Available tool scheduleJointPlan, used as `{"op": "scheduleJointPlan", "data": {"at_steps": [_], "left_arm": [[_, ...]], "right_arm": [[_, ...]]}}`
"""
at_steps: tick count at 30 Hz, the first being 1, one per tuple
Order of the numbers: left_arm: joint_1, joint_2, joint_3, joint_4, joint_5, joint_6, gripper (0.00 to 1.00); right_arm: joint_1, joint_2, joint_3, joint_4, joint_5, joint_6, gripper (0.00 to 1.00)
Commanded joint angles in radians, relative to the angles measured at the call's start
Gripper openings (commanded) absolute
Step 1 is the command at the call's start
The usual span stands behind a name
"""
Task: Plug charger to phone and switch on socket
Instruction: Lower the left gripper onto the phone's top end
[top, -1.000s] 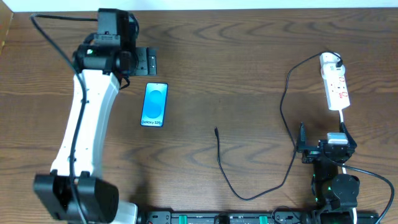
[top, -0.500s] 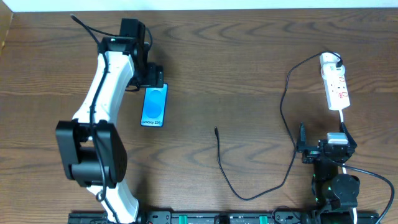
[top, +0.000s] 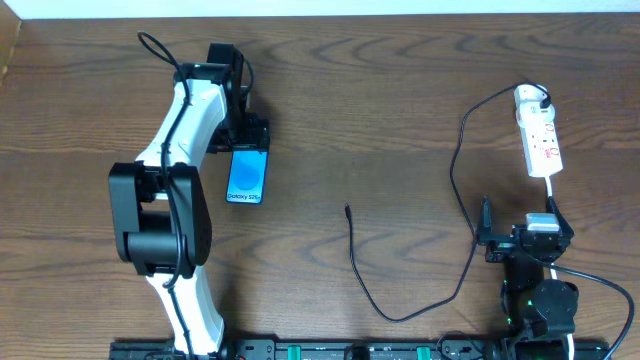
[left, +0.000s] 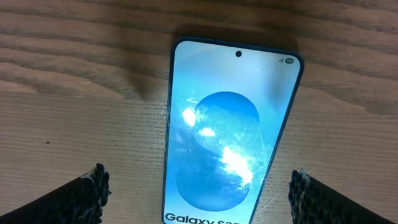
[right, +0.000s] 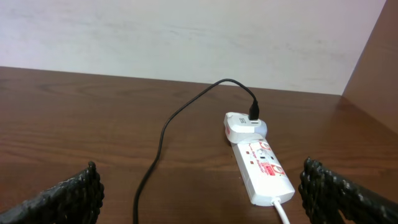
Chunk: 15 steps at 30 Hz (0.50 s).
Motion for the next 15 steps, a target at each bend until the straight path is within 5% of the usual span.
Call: {"op": "scheduleJointPlan", "data": {"at_steps": [1,15], "left_arm": [[0.0,0.01,0.007,-0.002,0.014,-0.013,0.93],[0.0,0.01,-0.089,0.063,0.017,-0.013,0.93]], "right_arm": [[0.004,-0.006,-0.001,-0.004,0.008,-0.013,0.99],[0.004,-0.006,-0.001,-0.004,0.008,-0.013,0.99]]}}
